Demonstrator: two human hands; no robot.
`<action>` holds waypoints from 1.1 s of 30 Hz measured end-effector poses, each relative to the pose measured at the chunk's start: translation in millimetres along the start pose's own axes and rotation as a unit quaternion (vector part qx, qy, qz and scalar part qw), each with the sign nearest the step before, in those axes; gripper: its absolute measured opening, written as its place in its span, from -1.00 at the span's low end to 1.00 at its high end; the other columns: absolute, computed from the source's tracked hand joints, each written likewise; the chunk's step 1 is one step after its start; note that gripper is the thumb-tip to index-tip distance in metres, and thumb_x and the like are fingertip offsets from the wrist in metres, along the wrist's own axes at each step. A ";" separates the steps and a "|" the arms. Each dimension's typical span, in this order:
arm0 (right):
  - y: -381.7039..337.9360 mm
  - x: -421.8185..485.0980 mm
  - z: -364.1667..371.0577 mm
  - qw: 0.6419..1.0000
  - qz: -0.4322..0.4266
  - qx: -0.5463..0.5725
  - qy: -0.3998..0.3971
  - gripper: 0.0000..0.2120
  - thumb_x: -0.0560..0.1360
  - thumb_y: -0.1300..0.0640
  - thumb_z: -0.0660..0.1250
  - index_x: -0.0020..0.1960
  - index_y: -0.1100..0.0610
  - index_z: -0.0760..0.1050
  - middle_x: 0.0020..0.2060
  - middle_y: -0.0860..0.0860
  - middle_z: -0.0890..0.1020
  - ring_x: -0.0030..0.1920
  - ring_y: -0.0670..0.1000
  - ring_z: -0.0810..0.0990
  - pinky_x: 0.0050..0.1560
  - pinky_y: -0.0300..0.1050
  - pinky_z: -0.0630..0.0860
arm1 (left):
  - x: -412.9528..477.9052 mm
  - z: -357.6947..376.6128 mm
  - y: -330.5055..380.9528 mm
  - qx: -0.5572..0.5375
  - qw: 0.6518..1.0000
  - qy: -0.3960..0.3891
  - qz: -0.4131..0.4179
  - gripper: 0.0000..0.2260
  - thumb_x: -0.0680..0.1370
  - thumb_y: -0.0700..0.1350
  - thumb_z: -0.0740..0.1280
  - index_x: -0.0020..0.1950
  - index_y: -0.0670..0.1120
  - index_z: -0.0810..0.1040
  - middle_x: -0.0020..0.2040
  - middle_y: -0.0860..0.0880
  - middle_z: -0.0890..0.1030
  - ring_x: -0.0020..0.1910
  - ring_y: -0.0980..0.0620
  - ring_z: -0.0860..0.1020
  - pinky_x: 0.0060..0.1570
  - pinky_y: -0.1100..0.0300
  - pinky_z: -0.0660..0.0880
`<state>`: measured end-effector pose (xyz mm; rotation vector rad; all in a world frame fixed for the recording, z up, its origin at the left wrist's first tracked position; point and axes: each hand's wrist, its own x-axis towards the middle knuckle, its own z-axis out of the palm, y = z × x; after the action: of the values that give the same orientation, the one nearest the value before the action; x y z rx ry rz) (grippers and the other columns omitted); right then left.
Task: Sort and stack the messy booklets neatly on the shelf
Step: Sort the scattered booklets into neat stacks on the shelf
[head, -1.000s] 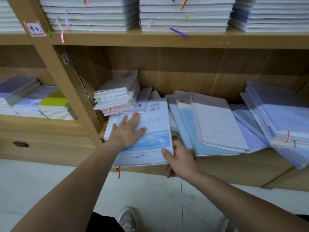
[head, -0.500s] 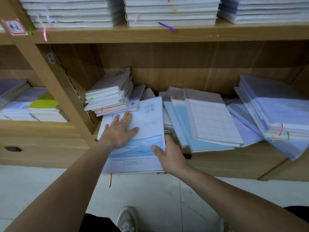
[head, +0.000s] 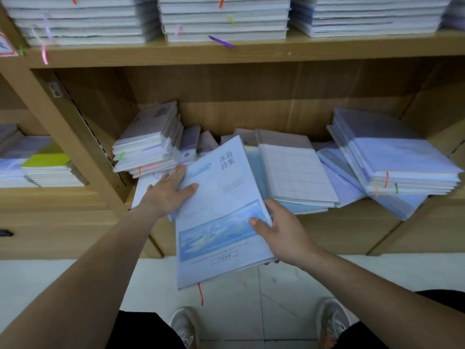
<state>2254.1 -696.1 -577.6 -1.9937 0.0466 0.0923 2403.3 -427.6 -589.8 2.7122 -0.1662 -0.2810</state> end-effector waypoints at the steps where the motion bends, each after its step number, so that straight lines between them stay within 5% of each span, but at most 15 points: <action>1: 0.7 -4.4 -6.5 1.000 -0.006 -0.006 0.005 -0.88 0.62 -0.01 0.29 0.15 -0.07 0.47 -0.12 -0.10 0.64 -0.39 -0.14 0.59 -0.50 -0.25 0.45 | -2.1 0.1 1.1 -0.013 1.000 -0.001 -0.002 -0.30 0.58 0.36 0.10 0.62 0.16 -0.09 0.62 0.19 -0.07 0.61 0.01 -0.07 0.53 -0.14 -0.03; 4: 4.1 -18.3 -26.8 0.999 -0.026 0.005 0.026 -0.88 0.61 0.03 0.31 0.14 -0.11 0.48 -0.12 -0.10 0.69 -0.28 -0.13 0.63 -0.45 -0.35 0.42 | -9.7 -1.2 7.6 -0.029 1.000 0.000 -0.006 -0.30 0.59 0.32 0.14 0.63 0.08 -0.01 0.63 0.11 0.00 0.61 -0.01 -0.03 0.52 -0.10 0.05; 8: 4.8 -30.0 -51.5 0.995 -0.048 0.041 0.080 -0.91 0.61 0.11 0.33 0.11 0.03 0.52 -0.30 -0.08 0.65 -0.44 -0.14 0.55 -0.43 -0.32 0.39 | -23.1 -3.7 23.5 -0.034 0.999 0.006 -0.003 -0.34 0.60 0.25 0.21 0.62 0.04 0.10 0.60 -0.05 0.20 0.55 -0.10 0.19 0.43 0.02 0.21; 12: 0.8 -21.7 -77.4 0.980 -0.064 0.107 0.154 -0.89 0.61 0.17 0.33 0.13 0.05 0.53 -0.11 -0.10 0.69 -0.21 -0.22 0.66 -0.24 -0.36 0.51 | -36.9 -2.3 51.2 -0.049 0.998 0.021 0.041 -0.39 0.61 0.19 0.25 0.59 -0.01 0.21 0.56 -0.05 0.28 0.51 -0.09 0.29 0.40 0.09 0.24; 18: 11.5 2.3 -134.4 0.952 -0.058 0.106 0.282 -0.91 0.61 0.12 0.33 0.11 0.04 0.55 -0.04 -0.07 0.69 -0.05 -0.04 0.67 -0.07 -0.11 0.54 | -46.1 6.5 91.3 -0.015 0.993 0.054 0.106 -0.45 0.61 0.17 0.25 0.53 -0.05 0.33 0.49 -0.08 0.41 0.43 -0.08 0.40 0.32 0.10 0.32; 22: 26.5 8.3 -185.8 0.933 -0.024 0.107 0.344 -0.91 0.57 -0.02 0.36 0.02 -0.02 0.55 -0.04 0.00 0.68 -0.03 0.10 0.67 -0.02 0.08 0.63 | -45.8 15.5 120.5 -0.021 0.987 0.070 0.141 -0.50 0.60 0.15 0.28 0.48 -0.04 0.40 0.46 -0.03 0.44 0.40 -0.03 0.43 0.32 0.07 0.37; 24: 35.6 11.2 -212.1 0.925 0.005 0.156 0.346 -0.88 0.56 -0.08 0.36 0.02 -0.06 0.56 -0.06 0.02 0.69 -0.09 0.13 0.68 -0.19 0.16 0.67 | -44.0 21.2 141.0 -0.043 0.984 0.078 0.158 -0.53 0.60 0.13 0.29 0.46 -0.02 0.43 0.44 0.00 0.45 0.38 0.01 0.44 0.30 0.09 0.40; 26: 45.9 13.5 -239.3 0.918 0.033 0.196 0.342 -0.87 0.62 0.02 0.33 0.12 0.04 0.55 -0.11 0.06 0.66 -0.23 0.11 0.64 -0.52 -0.09 0.56 | -41.0 29.5 165.9 -0.050 0.979 0.088 0.178 -0.58 0.60 0.09 0.31 0.43 -0.01 0.46 0.41 0.01 0.47 0.33 0.03 0.47 0.24 0.14 0.40; 28: 62.0 15.5 -264.2 0.919 0.067 0.203 0.330 -0.80 0.62 0.05 0.33 0.19 0.12 0.54 -0.16 0.10 0.61 -0.33 0.07 0.56 -0.60 -0.24 0.40 | -39.2 40.7 194.3 -0.042 0.973 0.096 0.207 -0.60 0.60 0.09 0.31 0.40 0.00 0.48 0.38 0.03 0.49 0.29 0.05 0.49 0.21 0.18 0.39; 31: 85.7 21.3 -289.1 0.928 0.143 0.094 0.332 -0.73 0.56 -0.01 0.42 0.10 0.18 0.57 -0.22 0.11 0.60 -0.32 0.10 0.56 -0.54 -0.18 0.42 | -36.4 63.0 239.7 -0.037 0.965 0.074 0.247 -0.56 0.60 0.12 0.28 0.46 0.02 0.42 0.42 0.07 0.45 0.34 0.08 0.45 0.30 0.18 0.37; 33: 98.9 28.6 -299.7 0.910 0.161 0.031 0.380 -0.57 0.49 -0.04 0.49 0.19 0.22 0.53 -0.04 0.15 0.63 -0.07 0.19 0.62 -0.26 -0.03 0.55 | -30.9 80.6 268.6 -0.046 0.959 0.062 0.273 -0.51 0.60 0.11 0.28 0.51 0.02 0.36 0.46 0.06 0.41 0.40 0.05 0.40 0.36 0.19 0.32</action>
<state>2288.4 -1009.7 -547.0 -1.8310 0.8693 -0.4743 2335.4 -698.0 -547.3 2.4584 -0.8228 0.0439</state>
